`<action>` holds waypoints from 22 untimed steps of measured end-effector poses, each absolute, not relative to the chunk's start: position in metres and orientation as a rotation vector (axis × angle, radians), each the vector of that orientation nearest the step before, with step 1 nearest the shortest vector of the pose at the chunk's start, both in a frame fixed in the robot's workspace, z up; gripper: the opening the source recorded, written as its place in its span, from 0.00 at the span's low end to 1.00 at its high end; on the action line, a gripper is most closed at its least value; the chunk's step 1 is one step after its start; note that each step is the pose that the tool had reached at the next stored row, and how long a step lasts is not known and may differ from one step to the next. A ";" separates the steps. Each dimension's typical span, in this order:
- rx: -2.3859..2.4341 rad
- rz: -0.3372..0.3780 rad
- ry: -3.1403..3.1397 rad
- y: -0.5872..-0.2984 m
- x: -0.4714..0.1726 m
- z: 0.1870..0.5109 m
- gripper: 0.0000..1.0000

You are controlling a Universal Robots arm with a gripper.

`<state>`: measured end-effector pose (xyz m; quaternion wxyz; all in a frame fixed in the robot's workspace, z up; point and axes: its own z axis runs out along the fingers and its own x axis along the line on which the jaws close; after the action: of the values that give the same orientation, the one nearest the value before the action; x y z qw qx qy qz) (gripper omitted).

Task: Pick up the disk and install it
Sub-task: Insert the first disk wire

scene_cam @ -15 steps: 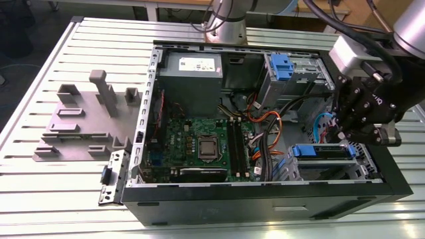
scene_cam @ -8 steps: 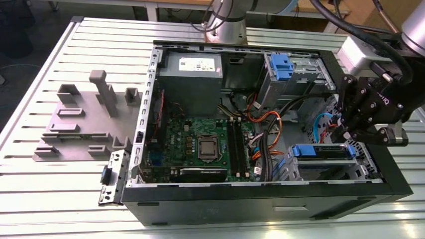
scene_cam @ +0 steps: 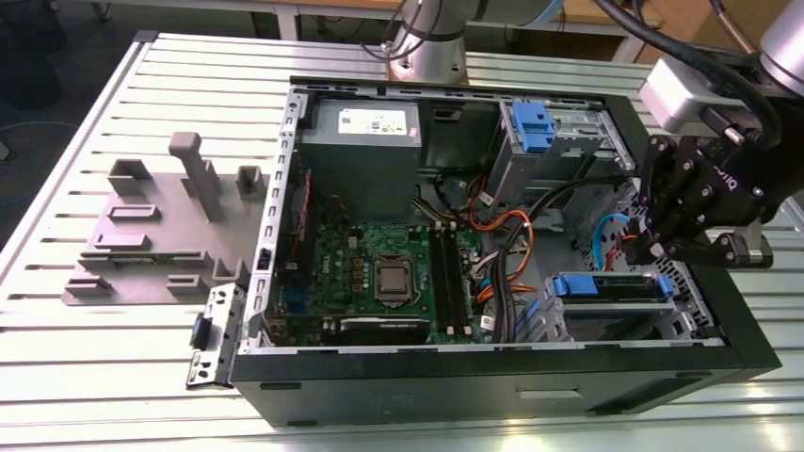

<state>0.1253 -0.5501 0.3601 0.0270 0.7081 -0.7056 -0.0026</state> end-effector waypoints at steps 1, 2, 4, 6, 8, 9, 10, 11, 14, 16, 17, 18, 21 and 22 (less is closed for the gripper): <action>2.187 -0.007 -2.179 -0.549 0.126 0.360 0.11; 2.186 -0.005 -2.178 -0.548 0.127 0.360 0.11; 2.184 -0.003 -2.177 -0.546 0.128 0.360 0.11; 2.183 -0.004 -2.176 -0.545 0.131 0.360 0.11; 2.182 -0.004 -2.174 -0.545 0.133 0.360 0.11; 2.181 -0.004 -2.174 -0.544 0.134 0.360 0.11; 2.180 -0.003 -2.173 -0.544 0.136 0.360 0.11; 2.180 -0.003 -2.172 -0.543 0.137 0.360 0.11; 2.178 -0.002 -2.170 -0.542 0.140 0.360 0.11; 2.176 0.000 -2.169 -0.541 0.142 0.360 0.11; 2.175 0.001 -2.168 -0.541 0.142 0.360 0.11; 2.175 0.002 -2.167 -0.540 0.143 0.360 0.17; 2.172 0.006 -2.165 -0.538 0.145 0.360 0.24; 2.172 0.007 -2.164 -0.538 0.146 0.360 0.24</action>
<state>0.1457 -0.5376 0.3600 0.0377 0.7078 -0.7054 0.0022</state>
